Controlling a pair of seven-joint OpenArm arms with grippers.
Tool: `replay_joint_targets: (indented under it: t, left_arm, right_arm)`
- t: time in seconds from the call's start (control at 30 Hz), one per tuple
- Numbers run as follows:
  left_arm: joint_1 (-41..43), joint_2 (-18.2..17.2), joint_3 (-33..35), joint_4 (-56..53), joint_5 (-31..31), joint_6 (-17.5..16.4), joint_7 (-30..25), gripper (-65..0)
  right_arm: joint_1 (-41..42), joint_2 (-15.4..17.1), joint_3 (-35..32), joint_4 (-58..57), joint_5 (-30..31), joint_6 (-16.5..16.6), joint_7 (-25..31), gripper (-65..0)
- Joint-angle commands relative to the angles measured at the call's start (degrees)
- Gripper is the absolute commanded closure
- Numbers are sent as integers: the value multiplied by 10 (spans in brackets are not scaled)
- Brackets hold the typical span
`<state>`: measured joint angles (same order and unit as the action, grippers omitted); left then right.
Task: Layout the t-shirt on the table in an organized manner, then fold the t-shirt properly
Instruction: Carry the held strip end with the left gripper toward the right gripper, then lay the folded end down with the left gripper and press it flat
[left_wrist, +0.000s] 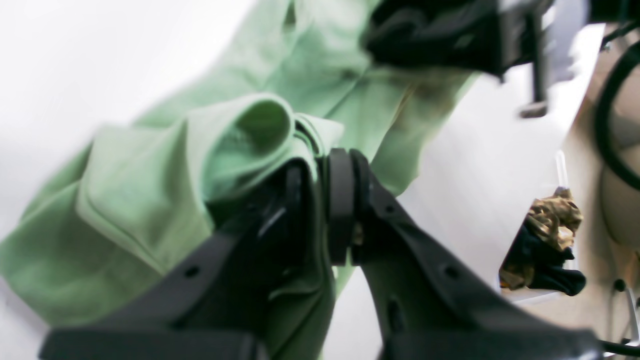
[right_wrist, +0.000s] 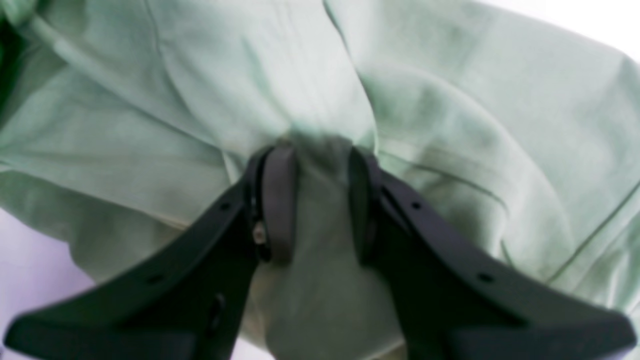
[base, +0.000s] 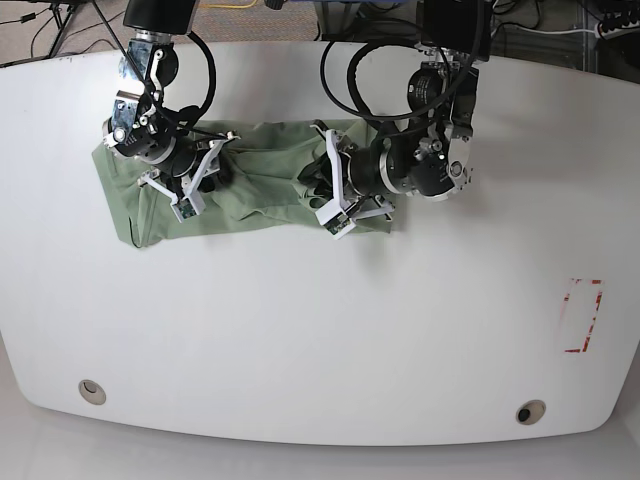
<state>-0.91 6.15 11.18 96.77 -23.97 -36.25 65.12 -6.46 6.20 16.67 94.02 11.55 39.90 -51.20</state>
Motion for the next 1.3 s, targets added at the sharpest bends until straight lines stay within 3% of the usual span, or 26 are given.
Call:
replay_joint_targets:
  t: [0.0, 0.33, 0.7, 0.83, 1.1, 1.27]
  left_arm:
    - [-18, 15, 1, 9, -15, -2, -17, -32]
    - [-35, 28, 42, 14, -25, -3, 2, -237]
    - [-61, 28, 51, 38, -111, -6, 79, -242]
    - [-60, 28, 23, 55, -115, -38, 91, -242]
    - [-57, -58, -70, 51, -97, -38, 49, -242]
    - [-56, -87, -103, 13, -89, -38, 45, -242]
  right_arm:
    - [2, 3, 1, 4, -4, 1, -9, -165]
    - [2, 3, 0, 4, -4, 1, -9, -165]
    - [2, 3, -2, 4, -4, 1, -10, -165]
    - [2, 3, -2, 4, -4, 1, -10, -165]
    - [2, 3, -2, 4, -4, 1, -10, -165]
    - [2, 3, -2, 4, -4, 1, -10, -165]
